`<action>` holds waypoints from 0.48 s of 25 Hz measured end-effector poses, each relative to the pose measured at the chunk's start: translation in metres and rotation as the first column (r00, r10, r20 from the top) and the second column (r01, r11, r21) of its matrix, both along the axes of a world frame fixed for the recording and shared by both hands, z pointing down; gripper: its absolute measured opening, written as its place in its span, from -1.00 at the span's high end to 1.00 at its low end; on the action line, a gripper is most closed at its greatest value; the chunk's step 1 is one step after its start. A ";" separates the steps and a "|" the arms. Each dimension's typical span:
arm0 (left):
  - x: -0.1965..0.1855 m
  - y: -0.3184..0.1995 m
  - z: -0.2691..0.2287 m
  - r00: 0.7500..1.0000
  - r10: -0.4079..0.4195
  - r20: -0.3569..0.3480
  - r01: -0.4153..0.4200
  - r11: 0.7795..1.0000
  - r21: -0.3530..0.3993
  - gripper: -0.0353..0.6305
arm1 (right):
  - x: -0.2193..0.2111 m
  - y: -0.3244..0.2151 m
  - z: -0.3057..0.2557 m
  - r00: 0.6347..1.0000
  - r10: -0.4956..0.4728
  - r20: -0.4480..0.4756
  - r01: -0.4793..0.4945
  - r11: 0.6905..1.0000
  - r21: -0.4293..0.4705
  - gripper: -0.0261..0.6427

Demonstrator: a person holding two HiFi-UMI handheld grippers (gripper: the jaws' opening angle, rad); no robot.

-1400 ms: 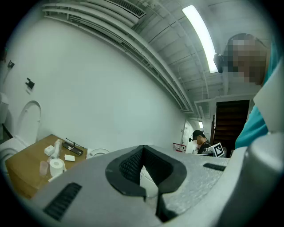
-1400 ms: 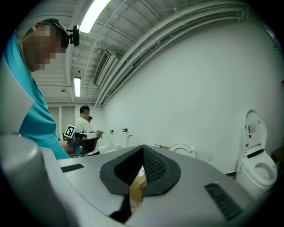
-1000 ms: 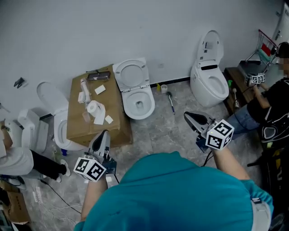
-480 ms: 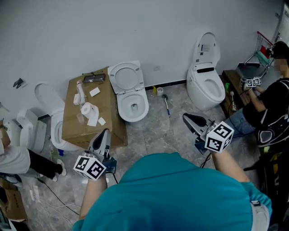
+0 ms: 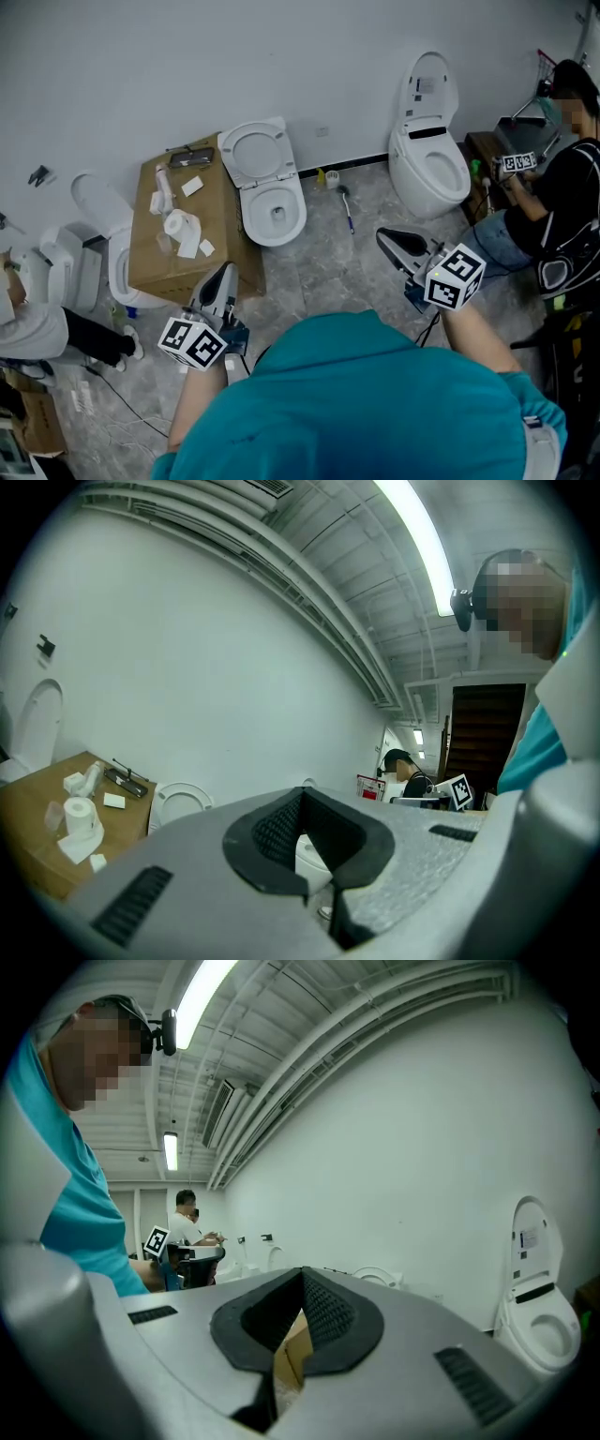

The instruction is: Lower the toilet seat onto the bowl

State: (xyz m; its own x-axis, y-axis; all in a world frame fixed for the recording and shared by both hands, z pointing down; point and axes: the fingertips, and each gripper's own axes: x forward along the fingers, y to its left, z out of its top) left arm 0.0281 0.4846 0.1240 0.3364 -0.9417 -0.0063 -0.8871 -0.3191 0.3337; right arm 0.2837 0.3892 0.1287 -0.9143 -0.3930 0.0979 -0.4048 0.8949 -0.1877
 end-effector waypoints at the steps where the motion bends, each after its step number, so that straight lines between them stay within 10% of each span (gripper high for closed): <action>1: -0.001 -0.001 0.000 1.000 -0.001 -0.001 0.001 1.000 0.000 0.92 | -0.002 -0.002 0.001 1.000 -0.003 0.001 0.003 1.000 0.000 0.95; 12: -0.092 -0.048 0.017 0.999 0.009 -0.052 -0.008 1.000 0.013 0.92 | -0.098 -0.048 0.009 0.999 -0.013 -0.031 0.013 1.000 0.000 0.95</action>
